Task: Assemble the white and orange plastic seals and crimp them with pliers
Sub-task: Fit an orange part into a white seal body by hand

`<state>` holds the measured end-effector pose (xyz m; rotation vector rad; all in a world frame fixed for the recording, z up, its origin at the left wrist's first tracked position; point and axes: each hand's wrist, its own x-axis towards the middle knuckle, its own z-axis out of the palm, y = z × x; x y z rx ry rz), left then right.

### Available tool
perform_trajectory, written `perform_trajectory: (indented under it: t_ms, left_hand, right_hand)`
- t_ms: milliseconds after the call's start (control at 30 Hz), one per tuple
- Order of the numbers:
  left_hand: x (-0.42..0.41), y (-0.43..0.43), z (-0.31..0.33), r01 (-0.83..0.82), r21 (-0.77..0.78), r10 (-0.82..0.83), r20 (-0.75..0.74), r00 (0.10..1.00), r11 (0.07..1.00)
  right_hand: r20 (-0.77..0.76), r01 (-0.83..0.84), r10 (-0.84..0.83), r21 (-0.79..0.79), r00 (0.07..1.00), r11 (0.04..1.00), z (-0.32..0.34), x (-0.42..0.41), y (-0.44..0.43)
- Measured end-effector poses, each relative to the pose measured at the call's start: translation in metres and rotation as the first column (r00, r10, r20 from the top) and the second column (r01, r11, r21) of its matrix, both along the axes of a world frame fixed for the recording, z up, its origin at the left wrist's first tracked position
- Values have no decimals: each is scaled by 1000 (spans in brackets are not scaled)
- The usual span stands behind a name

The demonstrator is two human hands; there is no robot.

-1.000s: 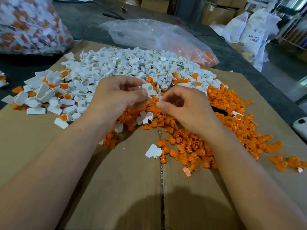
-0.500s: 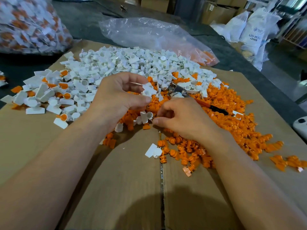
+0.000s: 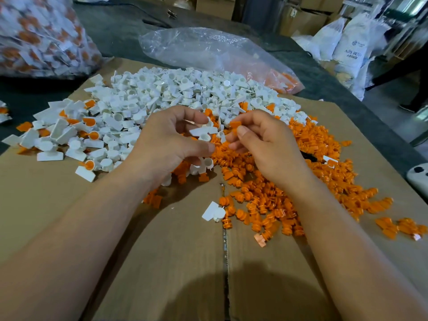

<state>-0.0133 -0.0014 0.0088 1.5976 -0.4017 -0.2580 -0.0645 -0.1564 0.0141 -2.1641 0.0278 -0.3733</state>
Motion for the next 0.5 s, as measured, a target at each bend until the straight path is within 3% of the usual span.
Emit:
perform_trajectory:
  t_ms: [167, 300, 500]
  left_hand:
    - [2, -1, -3, -33, 51, 30, 63, 998, 998]
    - [4, -1, -5, -65, 6, 64, 63, 996, 998]
    - [-1, -3, -5, -73, 69, 63, 146, 987, 995]
  right_hand:
    - [32, -27, 26, 33, 999, 999, -2, -1, 5]
    - [63, -9, 7, 36, 998, 999, 1, -2, 5]
    - [222, 31, -15, -69, 975, 997, 4, -5, 8]
